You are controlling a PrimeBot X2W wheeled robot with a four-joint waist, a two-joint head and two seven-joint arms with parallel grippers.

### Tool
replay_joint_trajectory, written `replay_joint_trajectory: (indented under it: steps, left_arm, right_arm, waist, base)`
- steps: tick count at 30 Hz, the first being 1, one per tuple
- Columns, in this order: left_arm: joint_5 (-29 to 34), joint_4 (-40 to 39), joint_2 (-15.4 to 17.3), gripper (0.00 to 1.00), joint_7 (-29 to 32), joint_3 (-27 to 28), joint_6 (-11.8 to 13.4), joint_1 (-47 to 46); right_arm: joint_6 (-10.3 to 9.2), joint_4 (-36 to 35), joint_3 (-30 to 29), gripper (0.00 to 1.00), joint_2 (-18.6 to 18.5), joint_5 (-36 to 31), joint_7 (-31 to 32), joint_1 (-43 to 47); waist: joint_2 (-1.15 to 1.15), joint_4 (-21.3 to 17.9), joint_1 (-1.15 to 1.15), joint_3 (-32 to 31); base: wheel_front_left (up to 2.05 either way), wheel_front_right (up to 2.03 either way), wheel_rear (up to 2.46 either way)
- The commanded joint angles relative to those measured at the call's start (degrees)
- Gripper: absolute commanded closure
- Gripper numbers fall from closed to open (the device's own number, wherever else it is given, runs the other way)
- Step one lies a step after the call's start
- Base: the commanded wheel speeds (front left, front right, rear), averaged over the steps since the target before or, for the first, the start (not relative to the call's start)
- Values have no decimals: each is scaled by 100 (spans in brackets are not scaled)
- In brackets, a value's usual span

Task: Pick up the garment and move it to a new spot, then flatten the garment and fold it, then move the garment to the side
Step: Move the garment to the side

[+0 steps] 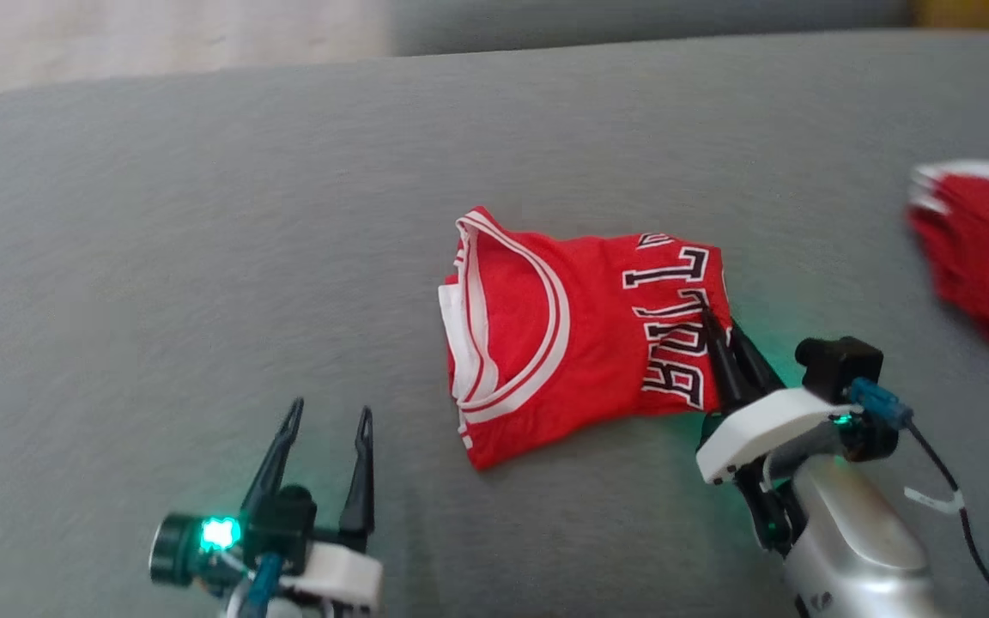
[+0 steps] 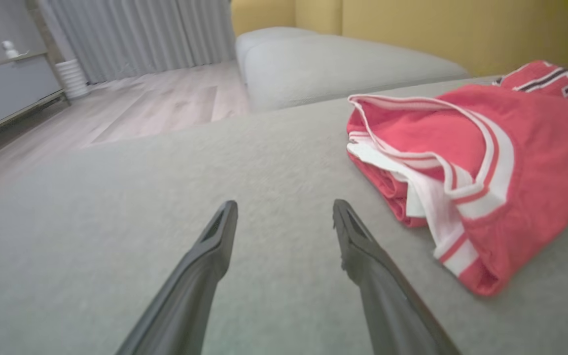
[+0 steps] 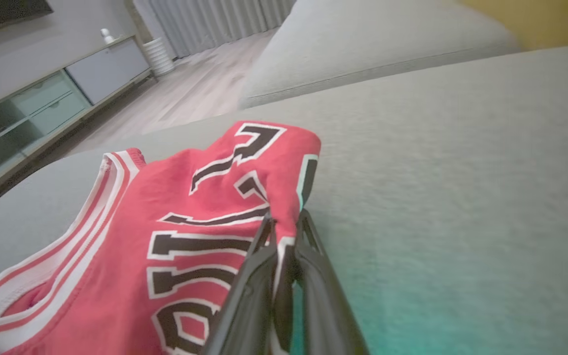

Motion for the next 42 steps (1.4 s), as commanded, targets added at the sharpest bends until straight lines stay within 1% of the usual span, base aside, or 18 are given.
replay_joint_trajectory:
  steps: [1,5,8,11,14,18,21,23,27,31,32,33,34,36,38,40,42]
  left_arm:
    - [50,-209,28,0,-29,176,-45,-311]
    - [66,-206,27,0,-29,126,-85,-465]
    - [64,-200,21,0,-29,68,-103,-538]
    - [58,-182,15,0,-29,18,-115,-578]
    - [80,-160,23,0,-29,-38,-151,-619]
    - [120,-106,72,0,-29,-108,-186,-699]
    - [126,-90,113,0,-29,-131,-190,-748]
    - [119,-76,139,0,-29,-130,-178,-766]
    - [21,-55,143,0,-29,-2,-102,-792]
    - [14,-44,148,0,-29,21,-102,-794]
    - [13,-45,151,0,-29,32,-95,-796]
    - [13,-45,151,0,-29,32,-95,-796]
    - [18,-45,155,0,-29,41,-87,-804]
    - [13,-58,155,0,-29,77,-56,-820]
    - [1,-72,162,0,-29,135,-16,-824]
    - [-17,-84,165,0,-29,202,27,-812]
    - [-39,-110,171,0,-29,292,82,-797]
  right_arm:
    - [-4,-226,89,100,6,-14,-38,-52]
    - [-4,-351,88,100,6,-8,-38,-9]
    - [-4,-432,112,100,6,9,-38,25]
    - [-4,-532,146,100,6,55,-38,30]
    - [-4,-589,152,100,6,58,-38,-103]
    - [-4,-550,45,100,6,-334,-38,-683]
    - [-4,-380,-266,100,-9,-796,-38,-1262]
    - [-4,-192,-562,100,-100,-1071,-38,-1646]
    - [-4,320,-1361,100,-590,-1613,-38,-2345]
    - [-4,844,-2307,100,-1113,-2354,23,-2756]
    - [-4,922,-2578,13,-1208,-2572,39,-2810]
    - [-4,922,-2578,13,-1208,-2572,39,-2810]
    - [-4,969,-2839,0,-1285,-2811,62,-2847]
    - [-4,937,-3276,0,-1255,-3175,38,-2888]
    - [-4,823,-3511,0,-1081,-3415,-3,-2893]
    - [-4,705,-3567,0,-806,-3522,-27,-2857]
    - [-4,374,-3411,0,-491,-3524,-33,-2735]
  waist:
    - [0,-1017,0,31]
    - [0,-1733,0,114]
    - [0,-2115,0,176]
    - [0,-2365,0,245]
    - [0,-2501,0,343]
    - [0,-2461,0,504]
    - [0,-2332,0,614]
    - [0,-2225,0,688]
    - [0,-1973,0,823]
    - [0,-1749,0,900]
    - [0,-1705,0,915]
    - [0,-1705,0,915]
    - [0,-1658,0,929]
    - [0,-1576,0,932]
    - [0,-1515,0,905]
    - [0,-1448,0,855]
    - [0,-1366,0,796]
  base:
    - [0,0,0]
    - [0,0,0]
    - [0,0,0]
    - [0,0,0]
    - [0,0,0]
    - [0,0,0]
    - [0,0,0]
    - [0,0,0]
    - [0,0,0]
    - [0,0,0]
    - [0,0,0]
    - [0,0,0]
    - [0,0,0]
    - [0,0,0]
    - [0,0,0]
    - [0,0,0]
    - [0,0,0]
